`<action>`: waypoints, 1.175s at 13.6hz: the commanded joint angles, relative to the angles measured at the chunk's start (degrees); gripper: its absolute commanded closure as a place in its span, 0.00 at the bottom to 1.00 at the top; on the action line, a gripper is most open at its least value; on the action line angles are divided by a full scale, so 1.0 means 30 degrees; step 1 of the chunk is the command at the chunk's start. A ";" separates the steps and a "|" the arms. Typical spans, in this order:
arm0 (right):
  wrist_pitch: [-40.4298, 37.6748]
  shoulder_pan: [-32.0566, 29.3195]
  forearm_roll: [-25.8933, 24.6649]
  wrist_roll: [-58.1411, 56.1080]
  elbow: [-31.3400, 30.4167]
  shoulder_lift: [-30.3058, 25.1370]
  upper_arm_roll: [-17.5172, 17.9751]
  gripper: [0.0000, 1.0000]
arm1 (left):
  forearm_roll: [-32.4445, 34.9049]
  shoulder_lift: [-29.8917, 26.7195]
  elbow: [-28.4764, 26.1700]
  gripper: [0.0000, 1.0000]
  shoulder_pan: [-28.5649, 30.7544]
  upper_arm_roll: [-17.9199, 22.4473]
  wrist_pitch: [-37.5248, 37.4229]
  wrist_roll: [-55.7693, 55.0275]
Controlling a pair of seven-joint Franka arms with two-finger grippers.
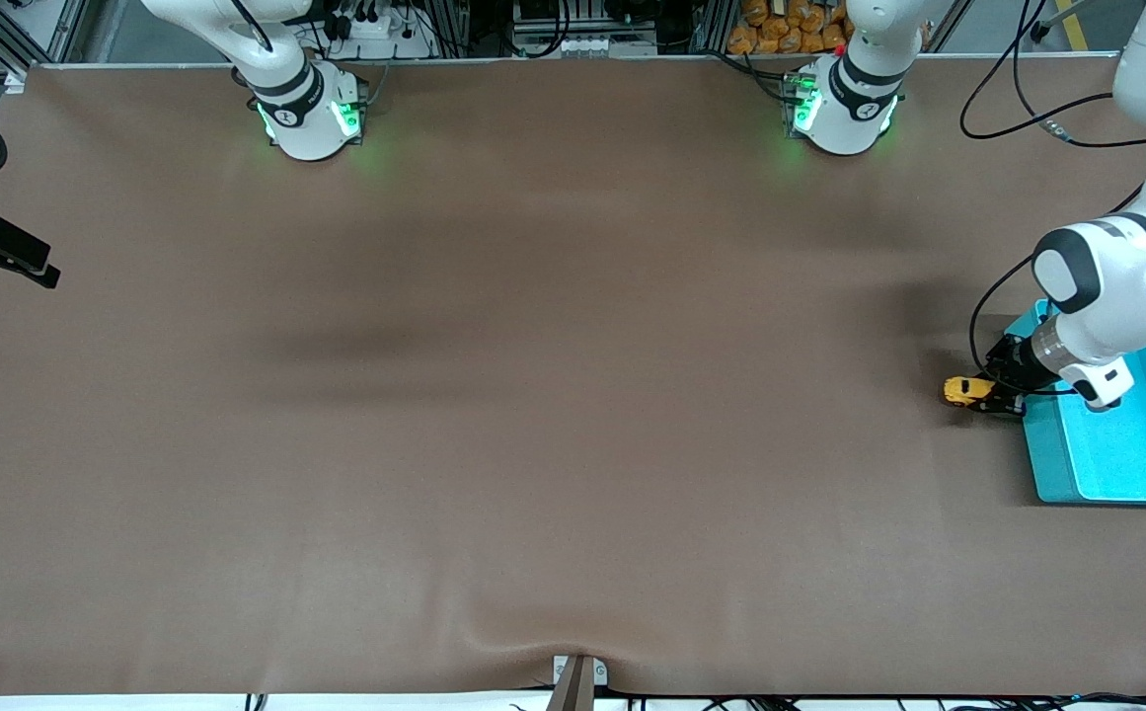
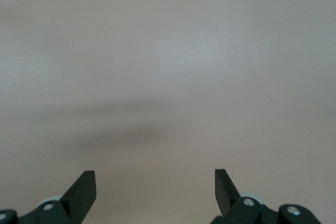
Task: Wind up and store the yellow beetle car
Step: 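Lift the car with the left gripper and carry it over the box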
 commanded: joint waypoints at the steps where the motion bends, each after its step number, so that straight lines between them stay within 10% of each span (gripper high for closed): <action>1: -0.0145 -0.0230 0.0247 0.0223 -0.0182 -0.0395 0.0124 0.00 | 0.0464 -0.1599 0.1336 1.00 -0.0108 -0.0788 -0.3421 -0.0278; 8: -0.0145 -0.0230 0.0247 0.0194 -0.0182 -0.0395 0.0153 0.00 | 0.1840 -0.1426 0.6992 1.00 -0.0109 -0.1494 -0.9699 0.1236; 16: -0.0115 -0.0230 0.0247 0.0194 -0.0065 -0.0248 0.0153 0.00 | 0.2281 -0.0577 0.7877 1.00 0.1645 -0.0352 -0.9792 1.2421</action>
